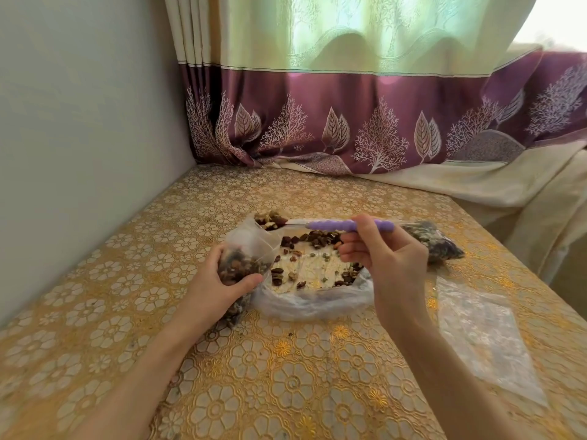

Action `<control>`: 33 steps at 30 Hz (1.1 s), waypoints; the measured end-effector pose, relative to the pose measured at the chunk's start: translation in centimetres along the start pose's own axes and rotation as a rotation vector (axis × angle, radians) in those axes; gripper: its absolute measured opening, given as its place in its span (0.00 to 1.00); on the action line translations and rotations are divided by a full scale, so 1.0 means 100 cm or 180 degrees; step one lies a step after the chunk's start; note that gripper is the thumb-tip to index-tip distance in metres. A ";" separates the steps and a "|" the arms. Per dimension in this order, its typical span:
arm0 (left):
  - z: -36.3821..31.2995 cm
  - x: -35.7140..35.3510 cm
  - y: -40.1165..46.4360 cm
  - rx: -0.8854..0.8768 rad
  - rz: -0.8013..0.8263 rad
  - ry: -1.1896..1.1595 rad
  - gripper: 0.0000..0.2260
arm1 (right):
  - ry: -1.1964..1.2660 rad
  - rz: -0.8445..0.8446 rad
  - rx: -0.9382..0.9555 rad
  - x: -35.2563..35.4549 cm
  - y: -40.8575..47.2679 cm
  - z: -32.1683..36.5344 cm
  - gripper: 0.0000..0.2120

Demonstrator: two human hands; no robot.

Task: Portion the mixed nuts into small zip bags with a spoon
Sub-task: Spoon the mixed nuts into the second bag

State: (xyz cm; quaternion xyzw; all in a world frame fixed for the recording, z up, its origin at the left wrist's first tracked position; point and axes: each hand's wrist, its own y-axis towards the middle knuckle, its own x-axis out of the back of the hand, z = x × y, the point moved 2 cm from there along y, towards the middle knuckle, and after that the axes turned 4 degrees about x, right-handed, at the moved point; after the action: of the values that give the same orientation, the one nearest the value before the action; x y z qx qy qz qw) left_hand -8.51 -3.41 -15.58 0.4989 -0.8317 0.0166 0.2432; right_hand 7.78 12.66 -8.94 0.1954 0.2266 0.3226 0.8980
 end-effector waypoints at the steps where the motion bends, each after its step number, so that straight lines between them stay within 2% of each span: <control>1: 0.000 0.000 0.000 0.0017 0.0018 -0.0027 0.24 | -0.0063 0.0102 0.0062 -0.003 -0.003 0.000 0.07; 6: -0.001 0.000 -0.001 0.0043 0.0048 -0.0158 0.20 | -0.0410 0.0643 0.0382 -0.010 -0.010 -0.002 0.05; 11: -0.002 -0.001 -0.001 0.0135 0.0014 -0.0262 0.27 | -0.0399 0.0831 0.0410 -0.009 -0.009 -0.003 0.06; 15: -0.002 0.000 -0.002 0.0108 -0.0020 -0.0240 0.28 | -0.0016 0.0485 0.0189 0.000 -0.002 -0.004 0.06; 18: -0.001 0.000 -0.002 0.0092 -0.0003 -0.0239 0.25 | 0.0498 -0.0069 -0.0275 0.014 0.007 -0.010 0.07; 20: -0.002 0.000 -0.002 0.0091 0.0003 -0.0240 0.24 | 0.0554 -0.0508 -0.0578 0.026 0.012 -0.019 0.05; 24: -0.003 -0.001 -0.002 0.0060 -0.0002 -0.0228 0.23 | -0.0050 -0.0887 -0.0794 0.048 0.017 -0.038 0.09; 28: -0.004 0.000 -0.003 0.0036 0.0005 -0.0214 0.21 | -0.0606 -0.0929 -0.0621 0.057 0.020 -0.044 0.11; 33: -0.003 0.000 -0.001 0.0030 -0.0023 -0.0161 0.20 | -0.0919 -0.0864 -0.0447 0.059 0.020 -0.048 0.13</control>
State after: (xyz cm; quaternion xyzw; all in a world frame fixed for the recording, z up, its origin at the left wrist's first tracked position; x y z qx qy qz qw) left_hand -8.28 -3.37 -15.34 0.5033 -0.8357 0.0070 0.2198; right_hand 8.32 19.06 -13.50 0.1442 0.0968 0.1823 0.9678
